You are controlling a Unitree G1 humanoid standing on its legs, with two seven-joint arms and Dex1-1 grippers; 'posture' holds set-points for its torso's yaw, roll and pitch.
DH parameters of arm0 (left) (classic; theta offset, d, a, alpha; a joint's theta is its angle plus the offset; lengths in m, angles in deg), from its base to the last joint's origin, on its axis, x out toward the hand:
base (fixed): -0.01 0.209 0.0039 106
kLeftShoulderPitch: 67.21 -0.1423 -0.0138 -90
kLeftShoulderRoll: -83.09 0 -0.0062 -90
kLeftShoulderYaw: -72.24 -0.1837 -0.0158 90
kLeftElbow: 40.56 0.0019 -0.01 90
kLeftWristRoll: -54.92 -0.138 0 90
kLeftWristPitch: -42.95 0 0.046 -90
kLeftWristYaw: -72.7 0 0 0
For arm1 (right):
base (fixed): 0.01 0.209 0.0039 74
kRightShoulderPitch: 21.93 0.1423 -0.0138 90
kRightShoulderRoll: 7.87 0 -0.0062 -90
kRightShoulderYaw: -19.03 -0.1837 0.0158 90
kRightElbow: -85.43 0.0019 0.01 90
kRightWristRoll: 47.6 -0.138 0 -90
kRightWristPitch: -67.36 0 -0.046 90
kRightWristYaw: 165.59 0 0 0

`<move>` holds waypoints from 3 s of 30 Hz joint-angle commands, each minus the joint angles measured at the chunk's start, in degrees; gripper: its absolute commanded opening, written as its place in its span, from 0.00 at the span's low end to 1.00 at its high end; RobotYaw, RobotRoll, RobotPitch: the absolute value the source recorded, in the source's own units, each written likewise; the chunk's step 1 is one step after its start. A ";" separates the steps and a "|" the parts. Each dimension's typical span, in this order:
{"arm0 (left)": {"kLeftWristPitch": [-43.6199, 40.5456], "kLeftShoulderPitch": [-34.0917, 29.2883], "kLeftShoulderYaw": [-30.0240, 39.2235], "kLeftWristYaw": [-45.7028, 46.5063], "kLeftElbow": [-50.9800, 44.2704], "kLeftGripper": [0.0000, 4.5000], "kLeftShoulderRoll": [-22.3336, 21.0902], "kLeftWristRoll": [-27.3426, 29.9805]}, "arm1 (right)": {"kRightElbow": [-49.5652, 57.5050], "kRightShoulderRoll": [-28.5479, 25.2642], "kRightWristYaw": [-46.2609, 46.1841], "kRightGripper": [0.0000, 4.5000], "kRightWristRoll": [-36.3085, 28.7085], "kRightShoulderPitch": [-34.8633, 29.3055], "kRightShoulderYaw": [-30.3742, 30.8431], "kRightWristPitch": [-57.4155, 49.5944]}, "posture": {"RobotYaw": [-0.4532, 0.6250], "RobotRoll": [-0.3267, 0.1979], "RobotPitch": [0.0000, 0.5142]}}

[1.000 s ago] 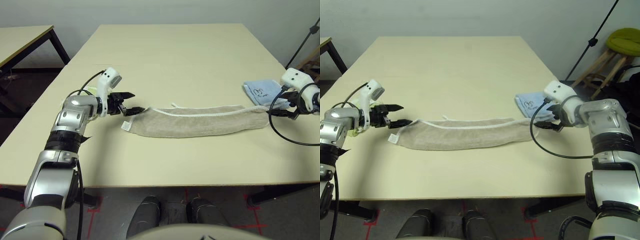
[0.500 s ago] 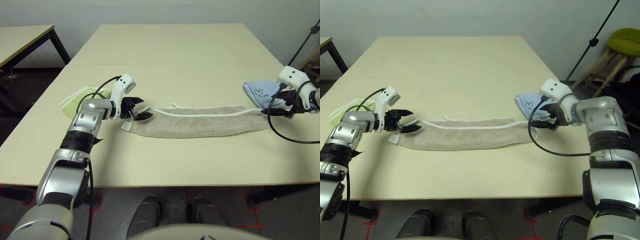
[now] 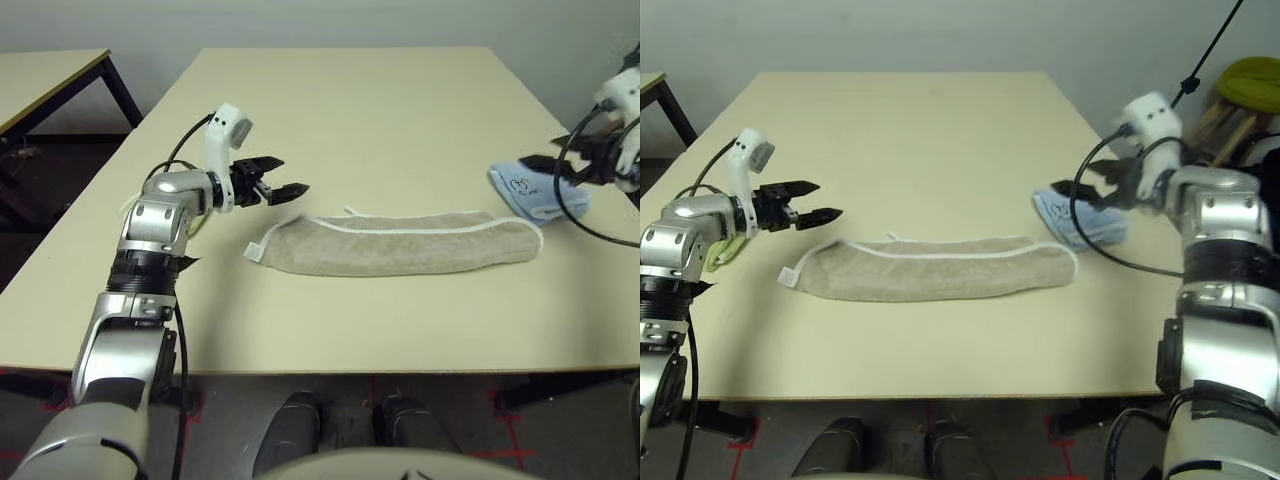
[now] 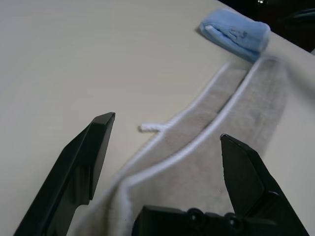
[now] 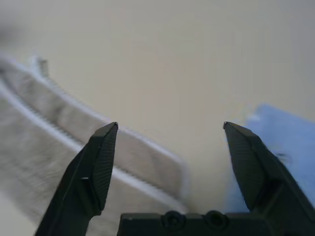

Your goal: Fold the towel and set it aside.

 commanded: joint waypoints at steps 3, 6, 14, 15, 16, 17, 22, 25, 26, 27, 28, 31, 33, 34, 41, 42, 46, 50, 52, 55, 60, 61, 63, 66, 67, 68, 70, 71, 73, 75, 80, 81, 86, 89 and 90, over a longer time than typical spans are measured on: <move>-7.53 -6.56 -1.73 5.30 -9.72 0.86 4.47 3.96 | 20.69 3.73 -4.14 0.54 -6.70 -10.73 -1.32 -8.78 | 0.45 0.62 0.14; -9.33 -9.26 -3.68 6.15 -12.87 0.63 5.04 5.05 | 27.92 2.06 -2.56 0.28 -9.20 -16.85 0.19 -12.01 | 0.44 0.62 0.14; -8.38 -11.35 -7.60 7.13 -10.76 0.01 4.64 4.22 | 28.71 -1.15 -2.33 0.00 -8.64 -22.11 4.19 -10.74 | 0.44 0.62 0.14; -7.95 -11.58 -7.96 7.30 -10.19 0.01 4.58 3.91 | 28.45 -1.25 -2.52 0.00 -8.21 -22.44 4.88 -10.21 | 0.44 0.62 0.13; -6.55 -11.73 -8.31 8.04 -7.97 0.01 4.73 2.78 | 27.48 -1.08 -3.15 0.00 -6.88 -22.86 6.34 -8.97 | 0.44 0.62 0.13; -5.27 -11.73 -8.59 8.61 -5.95 0.01 4.80 1.84 | 26.46 -0.93 -3.76 0.00 -5.69 -23.11 7.58 -7.92 | 0.44 0.62 0.13; 0.75 -10.35 -8.71 10.90 2.41 0.01 5.36 -1.89 | 19.19 0.13 -6.40 0.00 -0.91 -22.06 11.00 -1.75 | 0.44 0.62 0.12; 4.53 -9.17 -7.81 12.11 8.42 0.01 5.75 -3.62 | 12.92 0.86 -7.53 0.00 1.69 -20.44 12.16 2.01 | 0.44 0.62 0.11; 5.64 -9.13 -7.59 12.34 10.18 0.01 5.80 -4.05 | 10.83 0.90 -7.80 0.00 2.57 -20.18 12.44 3.40 | 0.44 0.62 0.11; 7.15 -9.25 -7.63 12.59 12.18 0.01 5.57 -4.86 | 8.26 0.88 -8.22 0.00 3.53 -19.91 12.60 5.07 | 0.44 0.62 0.11; 8.48 -9.45 -7.67 12.75 13.76 0.01 5.28 -5.56 | 5.97 0.81 -8.59 0.00 4.34 -19.74 12.65 6.55 | 0.44 0.62 0.11; 11.11 -9.82 -6.31 13.66 16.92 0.01 4.56 -6.36 | -0.43 0.35 -9.70 0.00 6.40 -19.22 12.32 11.24 | 0.44 0.62 0.12; 12.03 -9.77 -4.91 13.99 18.38 0.01 3.86 -6.21 | -4.18 0.25 -10.28 0.00 6.48 -18.43 11.08 13.70 | 0.44 0.62 0.12; 12.24 -9.75 -4.43 13.91 18.84 0.01 3.48 -6.16 | -5.55 0.25 -10.37 0.00 6.11 -17.95 10.30 14.43 | 0.44 0.62 0.12; 12.40 -9.12 -2.16 12.45 19.93 0.01 1.30 -5.40 | -10.44 -0.85 -8.17 0.00 2.65 -14.81 5.22 13.86 | 0.44 0.62 0.14; 12.83 -9.05 -2.02 11.97 19.93 0.01 1.02 -5.31 | -10.49 -1.09 -7.93 0.00 1.98 -14.47 4.32 13.25 | 0.44 0.62 0.14; 14.21 -8.14 -0.27 7.82 17.66 0.22 0.04 -2.73 | -7.16 -2.23 -6.24 0.04 -5.07 -13.70 -2.36 5.49 | 0.45 0.62 0.14; 16.47 -6.12 1.37 4.24 16.20 0.52 -1.08 -1.14 | 0.13 -4.59 -5.93 0.29 -12.68 -15.79 -9.57 -7.95 | 0.44 0.62 0.15; 17.75 -5.26 1.22 1.31 16.21 0.67 -1.81 -0.76 | 3.77 -6.35 -7.84 0.46 -15.03 -17.52 -12.14 -16.63 | 0.44 0.62 0.15; 19.38 -4.23 1.31 -5.82 15.80 0.91 -2.65 1.96 | 8.77 -8.42 -10.15 0.72 -19.41 -20.48 -16.76 -31.45 | 0.43 0.62 0.16; 20.91 -2.79 0.59 -15.99 16.03 1.00 -4.73 4.20 | 13.25 -7.54 -14.60 0.99 -24.75 -21.66 -26.63 -49.87 | 0.42 0.62 0.16; 20.34 -2.45 0.05 -18.36 16.28 1.00 -5.60 4.33 | 14.49 -7.07 -15.50 0.99 -25.09 -22.01 -27.88 -52.60 | 0.42 0.62 0.16; 21.04 -1.77 -0.14 -22.68 16.92 1.00 -6.67 5.12 | 16.95 -5.63 -17.71 0.99 -25.51 -23.05 -29.39 -56.87 | 0.42 0.62 0.16; 20.88 -0.73 -0.66 -27.61 17.78 1.00 -7.51 5.82 | 19.09 -2.93 -21.25 0.99 -27.53 -24.48 -29.34 -58.32 | 0.41 0.62 0.16; 21.09 -0.30 -0.78 -28.03 18.23 1.00 -7.38 5.54 | 19.43 -1.32 -22.91 0.99 -28.16 -24.12 -29.30 -58.32 | 0.40 0.62 0.15; 21.06 0.13 -0.80 -28.30 18.67 1.00 -7.18 5.36 | 19.92 0.19 -24.53 0.99 -28.50 -23.77 -29.19 -58.32 | 0.40 0.62 0.15; 21.44 0.79 -1.03 -28.88 19.36 1.00 -6.77 4.95 | 20.36 3.32 -27.89 0.99 -28.71 -23.00 -28.80 -58.32 | 0.40 0.62 0.15; 21.94 0.96 -1.01 -28.83 19.60 1.00 -6.45 4.83 | 20.40 4.74 -29.21 0.99 -28.46 -22.64 -28.71 -58.32 | 0.41 0.62 0.14; 22.19 1.04 -0.96 -28.64 19.79 1.00 -5.94 4.86 | 19.94 7.62 -31.73 0.99 -26.74 -21.49 -28.86 -58.32 | 0.41 0.62 0.14; 22.41 0.91 -1.02 -28.66 19.79 1.00 -5.80 4.68 | 18.28 9.67 -33.90 0.99 -24.84 -20.27 -29.08 -57.35 | 0.42 0.62 0.14; 22.62 0.67 -0.62 -28.24 19.99 1.00 -6.03 4.54 | 13.36 12.47 -36.25 0.99 -22.73 -17.32 -27.80 -52.88 | 0.43 0.62 0.13; 22.74 0.63 -0.50 -28.11 20.04 1.00 -6.09 4.51 | 12.77 12.77 -36.55 0.99 -22.52 -16.74 -27.57 -52.33 | 0.43 0.62 0.12; 23.67 0.51 -0.02 -27.40 20.67 1.00 -6.33 4.36 | 8.23 12.90 -37.40 0.69 -20.97 -14.49 -26.64 -46.42 | 0.44 0.62 0.11; 24.09 0.24 0.04 -27.40 21.24 1.00 -6.71 4.29 | 6.69 13.15 -38.06 0.43 -20.57 -13.80 -26.92 -42.96 | 0.44 0.62 0.11; 24.22 0.17 0.08 -27.40 21.43 1.00 -6.83 4.32 | 6.35 13.18 -38.21 0.35 -20.52 -13.76 -26.91 -41.72 | 0.44 0.62 0.11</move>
